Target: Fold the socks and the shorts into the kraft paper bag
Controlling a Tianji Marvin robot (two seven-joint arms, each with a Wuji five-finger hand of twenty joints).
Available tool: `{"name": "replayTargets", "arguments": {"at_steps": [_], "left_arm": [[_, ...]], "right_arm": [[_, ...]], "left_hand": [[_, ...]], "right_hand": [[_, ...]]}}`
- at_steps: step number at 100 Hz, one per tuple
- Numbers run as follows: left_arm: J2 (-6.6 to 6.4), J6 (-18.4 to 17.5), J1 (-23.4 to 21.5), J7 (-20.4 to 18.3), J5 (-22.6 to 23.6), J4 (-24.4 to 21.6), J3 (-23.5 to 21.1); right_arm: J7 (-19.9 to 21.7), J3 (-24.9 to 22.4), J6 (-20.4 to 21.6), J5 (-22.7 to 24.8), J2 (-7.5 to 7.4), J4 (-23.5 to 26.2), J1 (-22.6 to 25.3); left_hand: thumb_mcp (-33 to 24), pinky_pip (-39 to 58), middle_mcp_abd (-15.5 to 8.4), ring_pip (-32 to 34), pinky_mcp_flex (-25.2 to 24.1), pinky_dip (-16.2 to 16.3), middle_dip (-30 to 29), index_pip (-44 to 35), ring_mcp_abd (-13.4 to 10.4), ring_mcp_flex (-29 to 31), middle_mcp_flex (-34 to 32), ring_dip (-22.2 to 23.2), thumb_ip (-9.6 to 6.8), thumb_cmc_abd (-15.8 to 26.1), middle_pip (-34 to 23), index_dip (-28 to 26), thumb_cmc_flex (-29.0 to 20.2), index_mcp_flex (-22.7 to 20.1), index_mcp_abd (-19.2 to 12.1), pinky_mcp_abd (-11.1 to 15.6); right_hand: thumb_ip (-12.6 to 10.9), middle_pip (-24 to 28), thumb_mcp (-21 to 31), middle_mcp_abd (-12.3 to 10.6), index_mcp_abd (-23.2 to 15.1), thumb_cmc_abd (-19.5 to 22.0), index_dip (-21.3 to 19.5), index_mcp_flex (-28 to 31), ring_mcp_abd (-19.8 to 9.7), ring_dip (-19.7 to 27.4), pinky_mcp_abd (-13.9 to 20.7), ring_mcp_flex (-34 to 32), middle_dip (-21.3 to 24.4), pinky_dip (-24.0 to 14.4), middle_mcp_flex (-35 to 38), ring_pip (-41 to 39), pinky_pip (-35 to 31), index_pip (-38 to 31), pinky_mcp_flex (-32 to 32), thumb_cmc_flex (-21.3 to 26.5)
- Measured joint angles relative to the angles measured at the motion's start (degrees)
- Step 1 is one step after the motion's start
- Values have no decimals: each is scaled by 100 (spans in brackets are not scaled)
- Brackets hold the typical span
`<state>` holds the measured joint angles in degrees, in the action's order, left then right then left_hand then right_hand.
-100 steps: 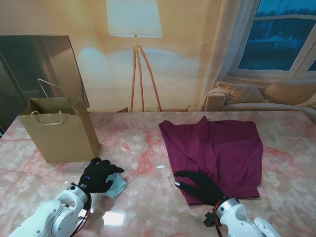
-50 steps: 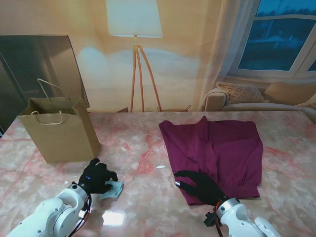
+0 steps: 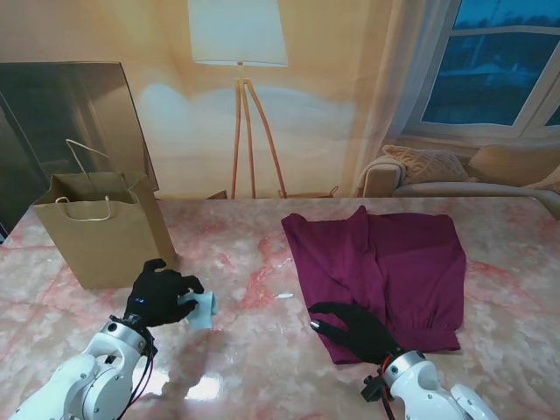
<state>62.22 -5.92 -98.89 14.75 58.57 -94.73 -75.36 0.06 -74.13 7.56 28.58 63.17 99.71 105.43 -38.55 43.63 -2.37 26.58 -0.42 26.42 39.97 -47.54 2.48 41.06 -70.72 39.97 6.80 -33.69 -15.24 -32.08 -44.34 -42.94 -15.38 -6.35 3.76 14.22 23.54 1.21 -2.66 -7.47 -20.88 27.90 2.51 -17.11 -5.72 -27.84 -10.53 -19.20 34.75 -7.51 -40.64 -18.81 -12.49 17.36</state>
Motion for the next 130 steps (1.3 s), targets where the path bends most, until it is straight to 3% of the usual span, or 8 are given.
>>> {"name": "replayTargets", "arguments": {"at_steps": [25, 54, 74, 95, 130], "left_arm": [[53, 2, -3, -210, 33, -906, -474], [83, 255, 446, -421, 1, -1293, -898], [83, 661, 931, -353, 203, -1279, -1004], [81, 644, 1181, -873, 167, -1307, -1451], [25, 671, 1598, -1004, 167, -1069, -1824]], "right_arm": [[-19, -7, 5, -11, 2, 0, -1], [-38, -2, -9, -4, 3, -3, -3], [-71, -3, -32, 20, 5, -1, -2], [-127, -14, -67, 58, 11, 7, 2], [-70, 25, -99, 40, 10, -26, -59]], "left_hand": [[-1, 3, -21, 41, 3, -32, 96, -1, -16, 0, 0, 8, 0, -4, 3, 10, 2, -15, -8, 14], [-1, 3, -39, 41, -1, -32, 268, -1, -19, 0, 0, 9, 0, -4, 66, 10, 5, -15, -74, 64], [-1, 3, -40, 41, -8, -32, 317, -1, -20, 0, 0, 8, 0, -3, 73, 10, 6, -15, -94, 65], [-1, 3, -93, -22, -26, -32, 348, -1, -23, -102, 0, -68, 10, 18, 141, 10, 10, 10, -150, 65], [-1, 6, -177, -44, 84, 51, 349, -1, -132, 7, -125, -215, 11, -10, 376, 10, 12, -50, -233, -70]], "right_hand": [[0, 1, 0, 0, -1, 0, 0, 0, 0, 0, 0, 0, 0, 0, 0, 0, 0, -1, 2, 0], [0, 1, -2, 0, -1, 0, 0, 0, 0, 0, 0, 0, -1, 0, 0, 0, 0, -1, 3, 0], [0, 1, -3, 0, -1, 0, 0, 0, 0, 0, 0, 0, -1, 0, 1, 0, 0, -1, 4, 0], [0, 1, -3, 0, -1, 0, 0, 0, 0, 0, 0, 0, 0, 0, 1, 0, 0, -1, 4, 0], [0, 1, -3, 0, -1, 0, 0, 0, 1, 0, 0, 0, -1, 0, 1, 0, 0, -1, 4, 0]]}}
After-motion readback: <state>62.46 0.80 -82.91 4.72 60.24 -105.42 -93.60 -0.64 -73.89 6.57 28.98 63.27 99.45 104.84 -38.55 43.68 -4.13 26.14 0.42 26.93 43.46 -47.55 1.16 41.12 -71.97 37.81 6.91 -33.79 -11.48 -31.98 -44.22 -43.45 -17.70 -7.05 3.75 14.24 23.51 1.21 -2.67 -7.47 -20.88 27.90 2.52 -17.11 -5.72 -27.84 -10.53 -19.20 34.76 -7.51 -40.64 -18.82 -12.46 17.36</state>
